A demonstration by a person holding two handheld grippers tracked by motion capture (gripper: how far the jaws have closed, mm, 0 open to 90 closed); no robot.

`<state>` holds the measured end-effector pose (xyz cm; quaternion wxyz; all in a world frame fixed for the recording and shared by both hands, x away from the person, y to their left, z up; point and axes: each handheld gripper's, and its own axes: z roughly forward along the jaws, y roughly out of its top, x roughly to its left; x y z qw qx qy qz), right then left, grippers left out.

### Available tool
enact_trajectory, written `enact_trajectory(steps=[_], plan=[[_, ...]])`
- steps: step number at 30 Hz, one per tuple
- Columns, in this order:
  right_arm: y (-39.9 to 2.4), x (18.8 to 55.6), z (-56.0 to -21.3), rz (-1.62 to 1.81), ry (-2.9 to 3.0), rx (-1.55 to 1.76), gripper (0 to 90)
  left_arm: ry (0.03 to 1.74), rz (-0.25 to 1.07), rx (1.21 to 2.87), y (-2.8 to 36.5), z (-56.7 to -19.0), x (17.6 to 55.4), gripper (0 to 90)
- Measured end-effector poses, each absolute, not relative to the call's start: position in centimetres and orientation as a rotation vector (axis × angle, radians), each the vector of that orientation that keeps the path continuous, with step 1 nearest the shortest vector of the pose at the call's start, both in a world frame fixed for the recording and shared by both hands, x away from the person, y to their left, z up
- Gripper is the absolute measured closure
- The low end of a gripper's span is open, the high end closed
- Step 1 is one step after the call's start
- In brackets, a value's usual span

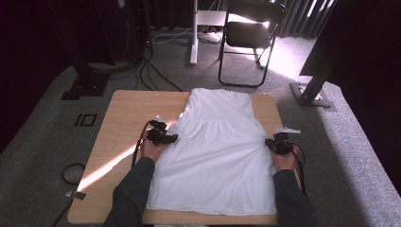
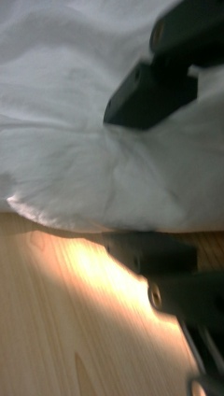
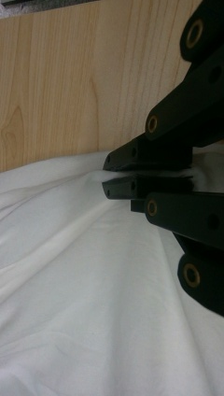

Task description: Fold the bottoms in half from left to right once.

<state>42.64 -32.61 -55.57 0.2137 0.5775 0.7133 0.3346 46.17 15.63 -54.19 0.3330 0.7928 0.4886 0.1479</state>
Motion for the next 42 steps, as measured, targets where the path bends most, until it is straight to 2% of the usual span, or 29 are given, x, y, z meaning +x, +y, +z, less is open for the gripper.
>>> enact_trajectory(steps=[1,2,3,4,9,20,27,33,37,39,40,42], plan=[[-32.6,42.6,-55.6,0.927,1.979,1.602,85.6,1.276,0.386,2.070,15.6,-54.2,46.2,52.5],[-32.6,42.6,-55.6,0.927,1.979,1.602,85.6,1.269,0.404,2.067,15.6,-54.3,46.1,52.5],[-32.5,42.6,-55.6,0.922,1.974,1.601,85.8,1.253,0.376,2.066,15.7,-54.4,45.9,76.7],[-32.5,42.6,-55.6,0.922,1.974,1.601,85.8,1.253,0.376,2.066,15.7,-54.4,45.9,82.5],[-32.5,42.3,-55.7,0.949,1.962,1.606,86.2,1.237,0.393,2.035,17.1,-54.7,44.8,88.7],[-30.9,40.5,-55.8,1.001,2.026,1.559,86.3,1.235,0.432,2.005,21.1,-54.3,40.0,88.9],[-28.7,35.4,-55.8,1.011,2.138,1.466,86.8,1.257,0.443,1.995,23.2,-54.5,32.7,88.8],[-28.3,31.1,-55.7,0.985,2.181,1.430,86.8,1.249,0.435,2.035,23.4,-54.5,28.5,88.7],[-28.3,29.1,-55.7,0.982,2.193,1.432,86.8,1.232,0.376,2.043,23.6,-54.9,26.3,88.2],[-28.4,28.6,-55.6,0.986,2.206,1.449,84.8,1.214,0.383,1.996,24.1,-54.5,26.1,81.3],[-28.4,28.6,-55.5,0.981,2.208,1.432,78.3,1.212,0.388,1.967,24.3,-54.3,26.1,70.2],[-28.5,29.1,-55.0,0.998,2.172,1.421,65.0,1.223,0.420,1.920,24.9,-53.5,26.6,57.6]])
